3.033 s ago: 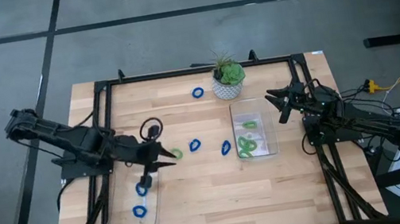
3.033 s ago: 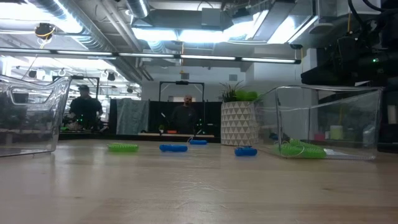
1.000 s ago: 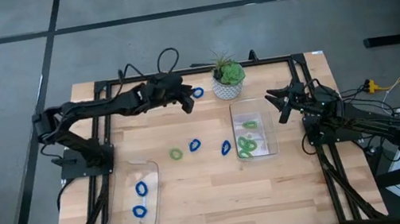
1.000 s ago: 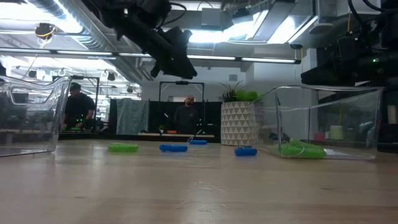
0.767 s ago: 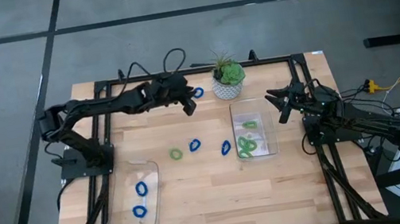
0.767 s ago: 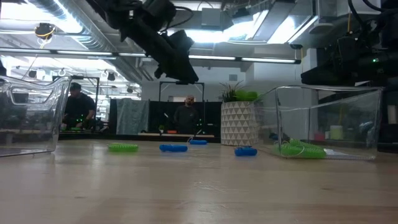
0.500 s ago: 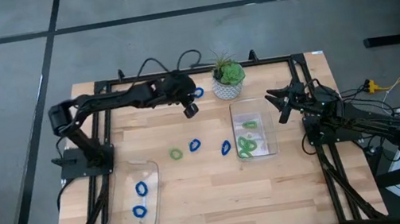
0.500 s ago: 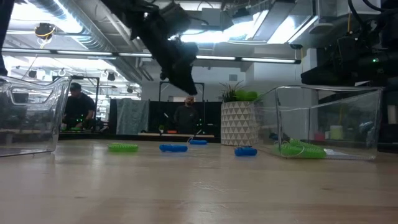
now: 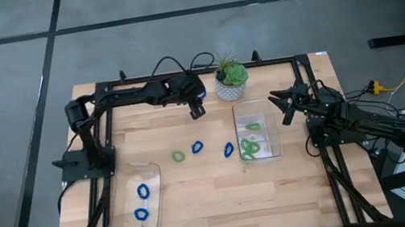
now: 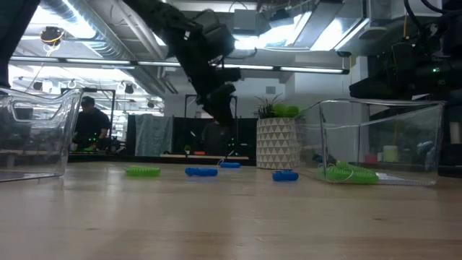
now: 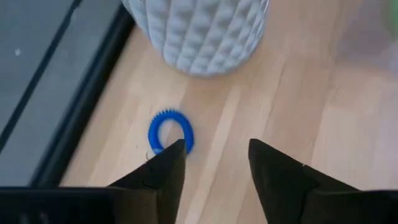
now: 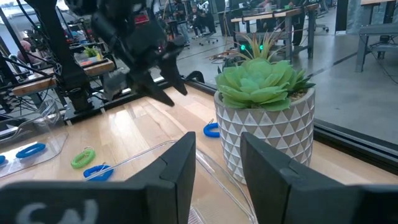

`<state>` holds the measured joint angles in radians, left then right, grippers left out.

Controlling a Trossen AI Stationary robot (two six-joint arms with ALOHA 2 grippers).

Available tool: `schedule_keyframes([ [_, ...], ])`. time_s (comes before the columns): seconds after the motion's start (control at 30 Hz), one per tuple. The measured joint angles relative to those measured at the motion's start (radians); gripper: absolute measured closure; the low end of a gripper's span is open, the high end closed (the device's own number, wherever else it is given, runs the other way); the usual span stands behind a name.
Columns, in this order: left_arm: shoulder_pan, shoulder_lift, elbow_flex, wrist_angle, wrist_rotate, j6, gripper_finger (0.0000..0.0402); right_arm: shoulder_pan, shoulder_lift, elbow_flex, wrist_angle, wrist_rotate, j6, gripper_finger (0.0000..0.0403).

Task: Sort spring keychains
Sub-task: Put the blue spring keychain into the bottom transparent bin

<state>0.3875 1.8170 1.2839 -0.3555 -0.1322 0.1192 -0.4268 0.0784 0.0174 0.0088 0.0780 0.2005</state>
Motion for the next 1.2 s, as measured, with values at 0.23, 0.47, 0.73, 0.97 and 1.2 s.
schedule_keyframes([
  [0.23, 0.016, 0.063, -0.001, 0.011, -0.006, 0.064, 0.0189, 0.0, 0.0, 0.0, 0.0, 0.0, 0.0, 0.0276],
  [0.47, 0.031, 0.107, -0.001, 0.117, -0.001, 0.086, 0.0183, 0.0, 0.0, 0.0, 0.0, 0.0, 0.0, 0.0276],
  [0.73, 0.064, 0.132, -0.001, 0.154, 0.051, 0.086, 0.0193, 0.0, 0.0, 0.0, 0.0, 0.0, 0.0, 0.0276],
  [0.97, 0.114, 0.157, -0.002, 0.159, 0.164, -0.062, 0.0194, 0.0, 0.0, 0.0, 0.0, 0.0, 0.0, 0.0276],
  [1.2, 0.145, 0.163, -0.002, 0.085, 0.178, -0.174, 0.0202, 0.0, 0.0, 0.0, 0.0, 0.0, 0.0, 0.0276],
])
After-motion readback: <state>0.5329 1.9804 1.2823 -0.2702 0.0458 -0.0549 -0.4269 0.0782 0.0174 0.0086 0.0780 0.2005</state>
